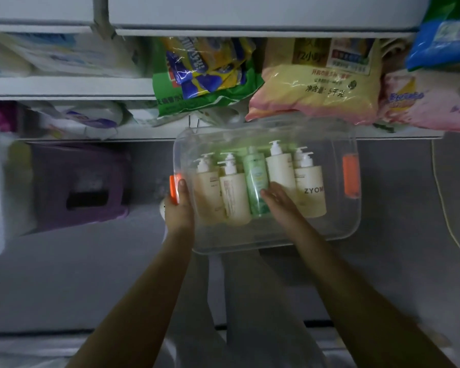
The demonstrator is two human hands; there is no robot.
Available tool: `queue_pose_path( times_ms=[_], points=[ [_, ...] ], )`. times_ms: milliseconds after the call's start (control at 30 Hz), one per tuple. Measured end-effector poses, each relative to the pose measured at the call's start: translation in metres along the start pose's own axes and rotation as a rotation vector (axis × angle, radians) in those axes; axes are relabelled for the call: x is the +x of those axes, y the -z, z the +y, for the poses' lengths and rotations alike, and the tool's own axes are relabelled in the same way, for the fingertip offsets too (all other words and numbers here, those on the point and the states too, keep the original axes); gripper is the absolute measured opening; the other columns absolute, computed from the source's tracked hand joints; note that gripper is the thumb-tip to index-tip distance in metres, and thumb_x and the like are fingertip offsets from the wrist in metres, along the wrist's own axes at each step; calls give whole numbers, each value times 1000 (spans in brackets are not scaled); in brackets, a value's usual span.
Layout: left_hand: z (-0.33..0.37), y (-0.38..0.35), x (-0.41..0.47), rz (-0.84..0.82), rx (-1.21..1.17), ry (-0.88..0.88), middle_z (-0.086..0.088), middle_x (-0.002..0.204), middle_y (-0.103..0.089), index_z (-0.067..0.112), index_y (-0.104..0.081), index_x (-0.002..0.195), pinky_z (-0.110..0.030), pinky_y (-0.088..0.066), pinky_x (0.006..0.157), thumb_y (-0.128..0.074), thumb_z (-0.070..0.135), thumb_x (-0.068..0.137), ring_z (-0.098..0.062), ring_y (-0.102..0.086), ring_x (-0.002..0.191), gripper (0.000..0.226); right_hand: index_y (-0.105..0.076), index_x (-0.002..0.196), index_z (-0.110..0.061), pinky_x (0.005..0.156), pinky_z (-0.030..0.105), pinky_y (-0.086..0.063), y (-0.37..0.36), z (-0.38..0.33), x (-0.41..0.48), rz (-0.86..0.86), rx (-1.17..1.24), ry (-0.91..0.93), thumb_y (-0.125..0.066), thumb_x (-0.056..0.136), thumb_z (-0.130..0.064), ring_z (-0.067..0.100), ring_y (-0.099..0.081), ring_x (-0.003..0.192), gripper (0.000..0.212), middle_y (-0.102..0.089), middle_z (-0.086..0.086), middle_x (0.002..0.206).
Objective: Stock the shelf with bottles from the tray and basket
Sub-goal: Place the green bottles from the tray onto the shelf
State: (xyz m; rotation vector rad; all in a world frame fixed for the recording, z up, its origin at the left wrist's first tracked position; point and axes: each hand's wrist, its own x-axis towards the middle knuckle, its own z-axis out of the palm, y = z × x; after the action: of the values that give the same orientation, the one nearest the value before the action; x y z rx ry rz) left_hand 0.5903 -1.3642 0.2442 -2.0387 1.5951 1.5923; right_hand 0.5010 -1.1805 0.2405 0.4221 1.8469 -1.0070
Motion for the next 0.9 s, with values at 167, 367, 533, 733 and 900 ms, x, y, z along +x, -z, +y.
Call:
queue_pose_path(
  times_ms=[167, 367, 533, 733, 900],
  points=[
    [-6, -4, 8, 24, -17, -39, 2, 87, -57, 20, -53, 105, -33, -46, 79, -47, 55, 94, -15, -57, 80, 37, -37, 147, -32, 107, 39, -41, 1, 7, 27, -59, -5, -10, -53, 93, -50, 16, -50, 128, 60, -46, -5, 148],
    [-11, -5, 13, 36, -26, -32, -1, 83, -54, 15, -54, 102, -38, -47, 78, -48, 60, 91, -22, -55, 82, 47, -51, 138, -18, 100, 44, -49, -1, 0, 43, 22, -96, -5, -54, 98, -26, 21, -59, 114, 41, -60, 2, 133],
    [-9, -5, 10, 36, -32, -42, -5, 92, -58, 13, -55, 108, -38, -47, 80, -47, 58, 93, -21, -55, 85, 48, -60, 130, -12, 94, 39, -53, 1, 3, 50, 46, -106, -10, -64, 92, -26, 20, -65, 104, 41, -66, 4, 123],
    [-6, -5, 7, 32, -21, -57, -4, 101, -58, 11, -55, 118, -31, -41, 79, -46, 53, 95, -20, -55, 92, 48, -67, 116, -6, 91, 35, -55, 16, 2, 58, -51, 219, -118, -79, 79, -20, 20, -71, 95, 41, -73, 6, 107],
    [-5, -6, 6, 62, 2, -50, -2, 103, -54, 10, -54, 124, -30, -38, 83, -44, 55, 96, -18, -51, 94, 54, -63, 121, -3, 91, 45, -56, 9, 0, 57, -84, 211, -81, -74, 84, -25, 22, -71, 96, 44, -73, 6, 106]
  ],
)
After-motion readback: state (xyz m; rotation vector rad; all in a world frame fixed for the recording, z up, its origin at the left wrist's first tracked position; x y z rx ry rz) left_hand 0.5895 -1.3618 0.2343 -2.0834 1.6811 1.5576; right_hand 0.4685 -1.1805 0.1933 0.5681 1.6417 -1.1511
